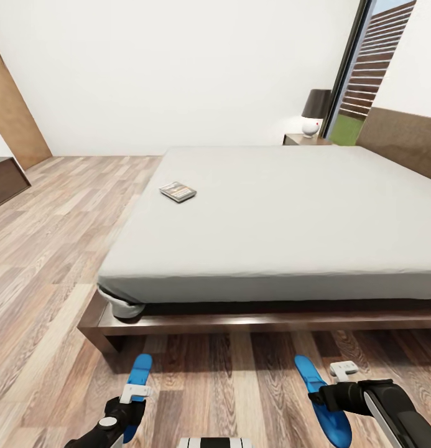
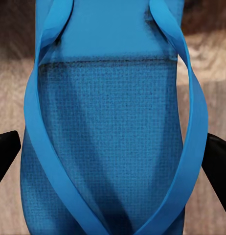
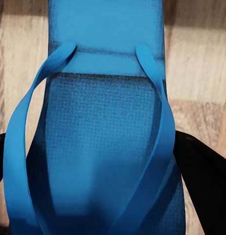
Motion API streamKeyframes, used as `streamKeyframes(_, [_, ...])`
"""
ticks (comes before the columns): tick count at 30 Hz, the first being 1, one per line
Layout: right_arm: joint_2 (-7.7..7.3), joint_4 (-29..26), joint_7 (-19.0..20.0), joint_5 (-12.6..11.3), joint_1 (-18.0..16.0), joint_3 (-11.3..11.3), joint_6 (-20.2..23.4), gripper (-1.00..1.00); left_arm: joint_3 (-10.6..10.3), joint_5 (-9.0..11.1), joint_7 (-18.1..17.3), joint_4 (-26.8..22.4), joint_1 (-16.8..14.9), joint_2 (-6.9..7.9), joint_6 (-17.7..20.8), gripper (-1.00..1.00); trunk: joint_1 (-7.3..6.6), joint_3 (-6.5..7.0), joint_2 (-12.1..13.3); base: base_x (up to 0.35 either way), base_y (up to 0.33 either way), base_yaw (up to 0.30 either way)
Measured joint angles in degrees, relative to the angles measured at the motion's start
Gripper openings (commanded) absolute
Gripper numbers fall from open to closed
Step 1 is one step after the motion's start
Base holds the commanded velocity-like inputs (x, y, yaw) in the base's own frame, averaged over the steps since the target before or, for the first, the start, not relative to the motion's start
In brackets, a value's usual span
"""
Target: In the bedroom, move the book from the bed onto either nightstand, and place the two sandals side by side next to the bed.
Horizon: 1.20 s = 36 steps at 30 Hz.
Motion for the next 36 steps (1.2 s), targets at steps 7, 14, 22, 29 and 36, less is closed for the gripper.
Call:
streamKeyframes(7, [0.0, 0.0, 0.0, -0.1, 0.0, 0.0, 0.0, -1.0, 0.0, 0.0, 0.0, 0.0, 0.0, 0.03, 0.0, -1.0, 0.0, 0.0, 0.0, 0.006, 0.091, 0.0])
streamKeyframes(14, [0.02, 0.0, 0.0, 0.0, 0.0, 0.0, 0.0, -1.0, -0.1, 0.0, 0.0, 0.0, 0.0, 0.07, -0.2, -1.0, 0.0, 0.0, 0.0, 0.002, 0.022, 0.0])
streamKeyframes(22, [0.0, -0.1, 0.2, 0.0, 0.0, -0.1, 0.0, -1.0, 0.0, 0.0, 0.0, 0.0, 0.0, 0.09, -0.6, -1.0, 0.13, -1.1, -0.1, 0.0, 0.002, 0.0])
streamKeyframes(29, [-0.01, -1.8, 0.3, -0.1, 0.0, -0.1, 0.0, -1.0, 0.1, 0.0, 0.0, -0.3, -0.4, 0.14, -0.8, -1.0, 0.31, -2.65, -0.2, 0.0, 0.0, 0.0])
streamKeyframes(36, [-0.02, -3.8, 0.5, -0.1, 0.2, -0.2, 0.0, -1.0, 0.1, -0.1, 0.0, -1.8, -1.0, 0.33, -1.3, -1.0, 0.49, -4.2, -0.3, 0.0, 0.0, 0.0])
